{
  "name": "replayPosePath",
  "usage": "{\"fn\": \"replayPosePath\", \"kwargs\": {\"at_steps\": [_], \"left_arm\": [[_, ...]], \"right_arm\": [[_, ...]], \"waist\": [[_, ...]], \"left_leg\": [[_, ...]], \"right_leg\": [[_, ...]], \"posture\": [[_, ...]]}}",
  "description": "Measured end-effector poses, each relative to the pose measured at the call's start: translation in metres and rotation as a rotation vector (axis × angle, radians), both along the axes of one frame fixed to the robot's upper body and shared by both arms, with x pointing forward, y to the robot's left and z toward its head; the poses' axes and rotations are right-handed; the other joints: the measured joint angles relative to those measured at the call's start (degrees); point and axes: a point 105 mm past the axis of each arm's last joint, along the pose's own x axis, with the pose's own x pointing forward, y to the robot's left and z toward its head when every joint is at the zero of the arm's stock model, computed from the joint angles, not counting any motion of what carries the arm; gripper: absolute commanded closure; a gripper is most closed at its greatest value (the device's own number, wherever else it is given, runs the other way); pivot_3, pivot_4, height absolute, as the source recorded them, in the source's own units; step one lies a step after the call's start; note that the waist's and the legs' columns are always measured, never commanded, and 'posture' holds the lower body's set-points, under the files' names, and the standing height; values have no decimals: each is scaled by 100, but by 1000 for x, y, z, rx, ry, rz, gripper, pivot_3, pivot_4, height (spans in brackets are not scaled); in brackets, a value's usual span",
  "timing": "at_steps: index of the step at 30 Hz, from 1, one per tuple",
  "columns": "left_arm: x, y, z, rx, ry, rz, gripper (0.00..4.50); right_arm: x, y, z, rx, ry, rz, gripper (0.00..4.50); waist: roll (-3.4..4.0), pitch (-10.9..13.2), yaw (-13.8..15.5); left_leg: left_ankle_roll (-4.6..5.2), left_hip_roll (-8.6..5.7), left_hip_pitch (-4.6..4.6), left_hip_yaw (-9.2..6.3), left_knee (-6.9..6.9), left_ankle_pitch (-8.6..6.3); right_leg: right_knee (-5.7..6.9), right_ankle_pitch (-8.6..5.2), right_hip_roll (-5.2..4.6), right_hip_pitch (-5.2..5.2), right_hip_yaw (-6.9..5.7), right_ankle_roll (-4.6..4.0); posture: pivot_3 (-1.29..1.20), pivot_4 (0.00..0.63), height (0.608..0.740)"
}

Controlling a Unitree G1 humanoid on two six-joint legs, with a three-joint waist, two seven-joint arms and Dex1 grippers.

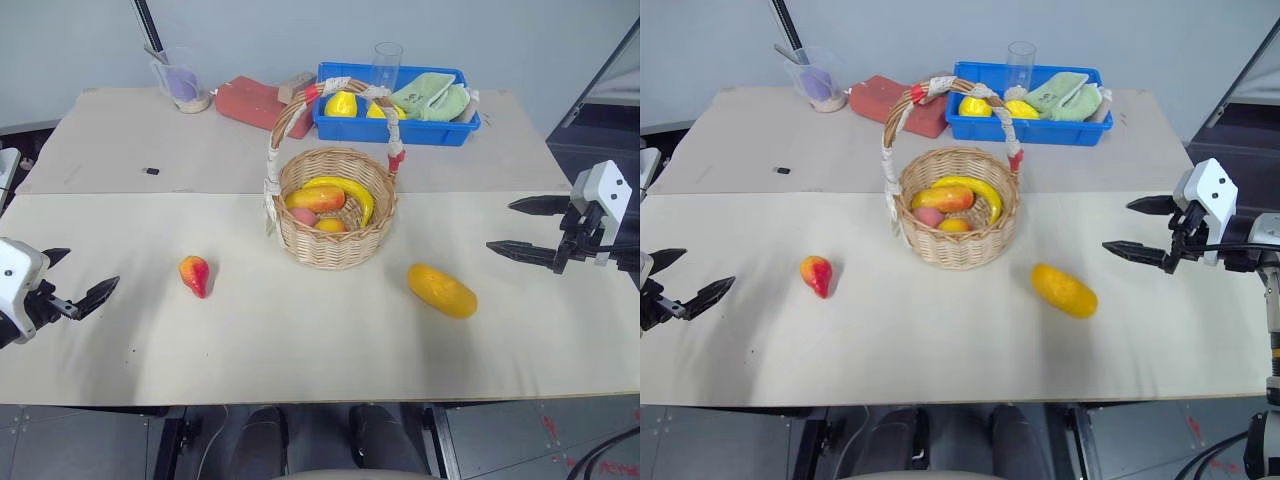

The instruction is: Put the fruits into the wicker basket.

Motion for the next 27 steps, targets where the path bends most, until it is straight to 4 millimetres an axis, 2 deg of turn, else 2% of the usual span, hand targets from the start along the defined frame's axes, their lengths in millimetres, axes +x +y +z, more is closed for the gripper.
{"fn": "replayPosePath", "kwargs": {"at_steps": [14, 22, 27], "left_arm": [[5, -4, 7, -12, -30, -21, 0], [7, -9, 16, -78, -77, -49, 0], [5, -9, 13, -129, -66, -35, 0]], "right_arm": [[0, 0, 0, 1, 1, 0, 120], [0, 1, -1, 3, 3, 2, 120], [2, 4, 1, 12, 3, 7, 120]], "waist": [[0, 0, 2], [0, 0, -1], [0, 0, -6]], "left_leg": [[0, 0, 0, 0, 0, 0], [0, 0, 0, 0, 0, 0], [0, 0, 0, 0, 0, 0]], "right_leg": [[1, 0, 0, 0, 0, 0], [3, 0, 0, 0, 0, 0], [3, 0, 0, 0, 0, 0]], "posture": [[0, 150, 732], [0, 150, 732], [0, 150, 732]]}}
